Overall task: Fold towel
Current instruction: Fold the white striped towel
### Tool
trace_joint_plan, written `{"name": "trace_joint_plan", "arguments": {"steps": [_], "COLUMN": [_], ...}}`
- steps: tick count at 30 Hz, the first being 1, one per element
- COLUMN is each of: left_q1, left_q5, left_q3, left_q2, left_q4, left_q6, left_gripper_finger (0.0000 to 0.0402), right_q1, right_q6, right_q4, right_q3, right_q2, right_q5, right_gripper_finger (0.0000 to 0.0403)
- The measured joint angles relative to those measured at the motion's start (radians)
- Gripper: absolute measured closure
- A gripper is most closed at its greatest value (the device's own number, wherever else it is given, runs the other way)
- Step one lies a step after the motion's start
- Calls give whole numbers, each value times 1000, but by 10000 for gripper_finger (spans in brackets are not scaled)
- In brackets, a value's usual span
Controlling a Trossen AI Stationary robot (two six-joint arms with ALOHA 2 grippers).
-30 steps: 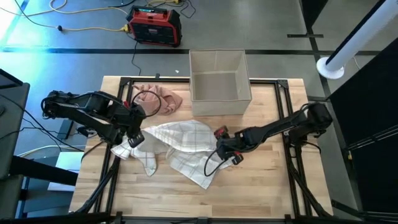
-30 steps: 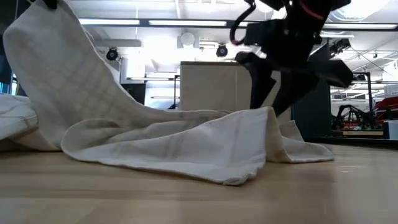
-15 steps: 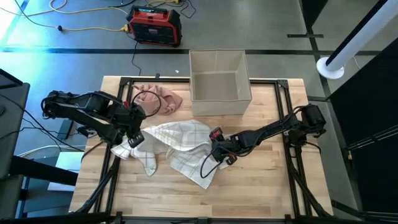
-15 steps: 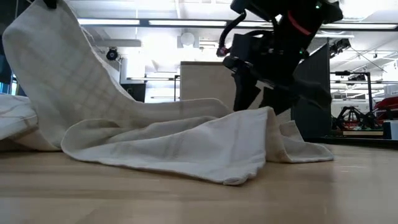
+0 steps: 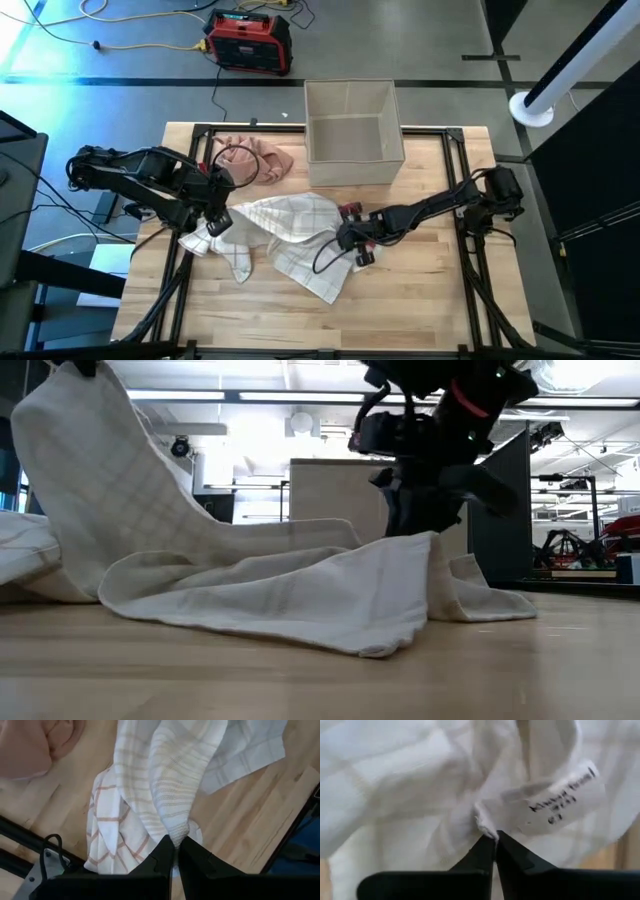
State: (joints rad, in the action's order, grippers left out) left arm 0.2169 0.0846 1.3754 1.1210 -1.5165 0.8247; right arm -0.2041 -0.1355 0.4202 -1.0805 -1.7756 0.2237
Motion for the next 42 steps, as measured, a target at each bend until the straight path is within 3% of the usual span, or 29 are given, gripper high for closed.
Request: {"name": "trace_joint_plan", "arguments": {"steps": [3, 10, 16, 21, 26, 32, 42], "left_q1": [0, 13, 17, 6, -35, -74, -170], "left_q5": [1, -39, -5, 219, 399, 427, 448], "left_q3": [0, 5, 102, 227, 294, 325, 391], "left_q2": [0, 0, 0, -1, -1, -1, -1], "left_q4": [54, 278, 385, 503, 774, 1090, 1127], "left_q6": [4, -50, -183, -343, -623, -910, -984], "left_gripper_finger": [394, 394, 394, 394, 394, 394, 394], "right_q1": [2, -14, -108, -195, -215, -215, -215], "right_q6": [90, 287, 398, 353, 191, 25, -63], "right_q4": [71, 328, 533, 599, 599, 600, 584], "right_q3": [0, -90, -365, -662, -918, -1132, -1267], "right_q2": [79, 429, 599, 596, 549, 507, 500], "right_q5": [-7, -10, 192, 449, 652, 794, 818], "right_gripper_finger": [402, 403, 403, 403, 403, 403, 403]}}
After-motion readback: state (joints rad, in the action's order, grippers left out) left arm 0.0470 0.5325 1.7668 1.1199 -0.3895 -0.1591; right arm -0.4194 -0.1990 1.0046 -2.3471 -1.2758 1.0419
